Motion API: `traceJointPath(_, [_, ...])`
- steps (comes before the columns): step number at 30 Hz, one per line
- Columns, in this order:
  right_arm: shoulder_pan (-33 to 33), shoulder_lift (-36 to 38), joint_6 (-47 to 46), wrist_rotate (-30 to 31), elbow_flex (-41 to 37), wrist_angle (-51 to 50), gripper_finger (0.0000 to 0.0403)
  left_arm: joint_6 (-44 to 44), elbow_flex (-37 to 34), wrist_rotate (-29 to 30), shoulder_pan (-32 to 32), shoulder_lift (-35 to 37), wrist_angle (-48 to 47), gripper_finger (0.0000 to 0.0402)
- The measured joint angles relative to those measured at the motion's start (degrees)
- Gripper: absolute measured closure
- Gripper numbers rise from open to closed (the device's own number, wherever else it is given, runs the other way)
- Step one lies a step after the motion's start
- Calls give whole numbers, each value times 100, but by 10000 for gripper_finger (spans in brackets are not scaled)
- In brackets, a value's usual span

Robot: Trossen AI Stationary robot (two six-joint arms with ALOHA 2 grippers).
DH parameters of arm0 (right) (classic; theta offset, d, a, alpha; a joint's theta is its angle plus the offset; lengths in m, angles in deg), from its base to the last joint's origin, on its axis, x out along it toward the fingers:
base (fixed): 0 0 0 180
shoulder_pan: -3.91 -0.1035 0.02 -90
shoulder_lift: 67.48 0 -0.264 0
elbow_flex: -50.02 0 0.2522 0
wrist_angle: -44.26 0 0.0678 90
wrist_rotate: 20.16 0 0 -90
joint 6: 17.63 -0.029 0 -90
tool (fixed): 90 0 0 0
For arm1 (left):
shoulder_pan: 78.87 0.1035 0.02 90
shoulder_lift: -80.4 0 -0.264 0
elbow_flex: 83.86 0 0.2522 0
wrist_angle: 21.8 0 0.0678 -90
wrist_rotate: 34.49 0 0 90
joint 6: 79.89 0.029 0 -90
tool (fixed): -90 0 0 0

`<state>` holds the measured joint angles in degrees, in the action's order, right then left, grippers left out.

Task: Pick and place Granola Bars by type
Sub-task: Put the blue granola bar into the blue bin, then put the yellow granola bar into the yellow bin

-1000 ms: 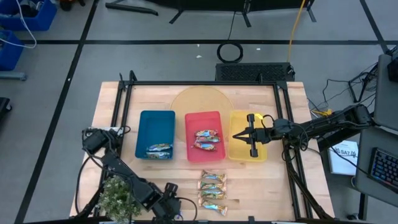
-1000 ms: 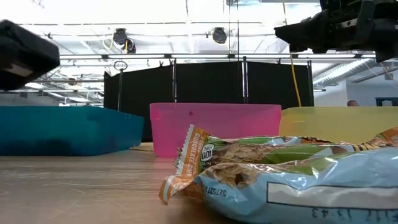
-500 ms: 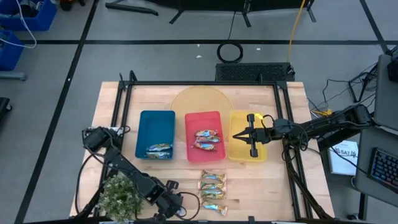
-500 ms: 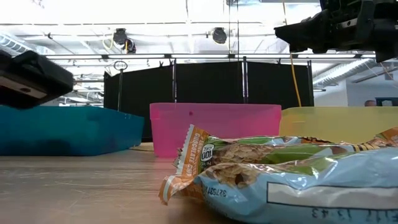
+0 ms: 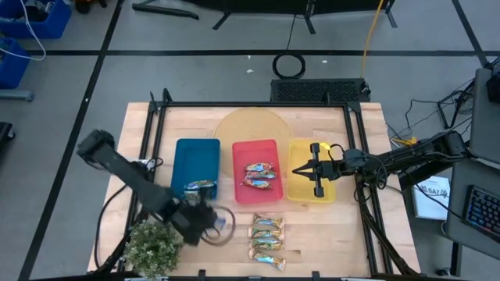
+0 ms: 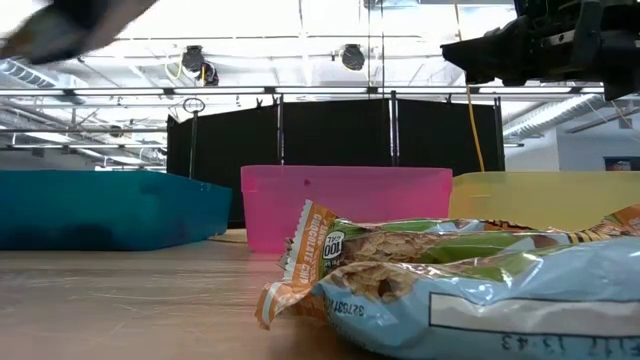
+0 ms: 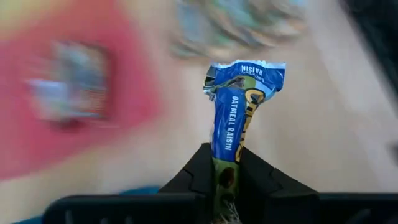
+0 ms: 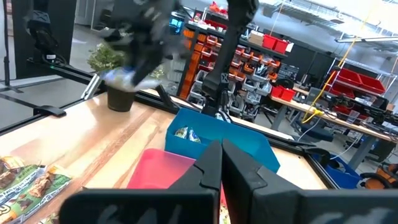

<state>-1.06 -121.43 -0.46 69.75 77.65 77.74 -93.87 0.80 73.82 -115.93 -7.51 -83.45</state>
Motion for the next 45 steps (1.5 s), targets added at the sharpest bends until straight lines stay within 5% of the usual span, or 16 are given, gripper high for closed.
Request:
traceJointPath(3, [0, 0, 2, 1, 0, 0, 403, 80, 5, 921, 377, 502, -951, 362])
traceJointPath(6, [0, 2, 2, 2, 0, -2, 403, -187, -278, 1149, 1028, 844, -1542, 362])
traceJointPath(14, [0, 0, 2, 1, 0, -87, 403, -31, -2276, -373, 2367, 1300, -227, 362])
traceJointPath(22, [0, 0, 3, 2, 0, -80, 403, -143, -2808, -953, 2947, 1277, 196, 364])
traceJointPath(29, [0, 0, -20, 2, 0, -80, 403, -731, -2839, -988, 3045, 1277, 172, 268])
traceJointPath(36, [0, 0, 13, 2, 0, -79, 403, -374, -2279, -977, 2990, 1277, 267, 168])
traceJointPath(45, [0, 0, 155, 2, 0, -79, 403, 1005, -1284, -652, 2393, 1288, 2438, 178])
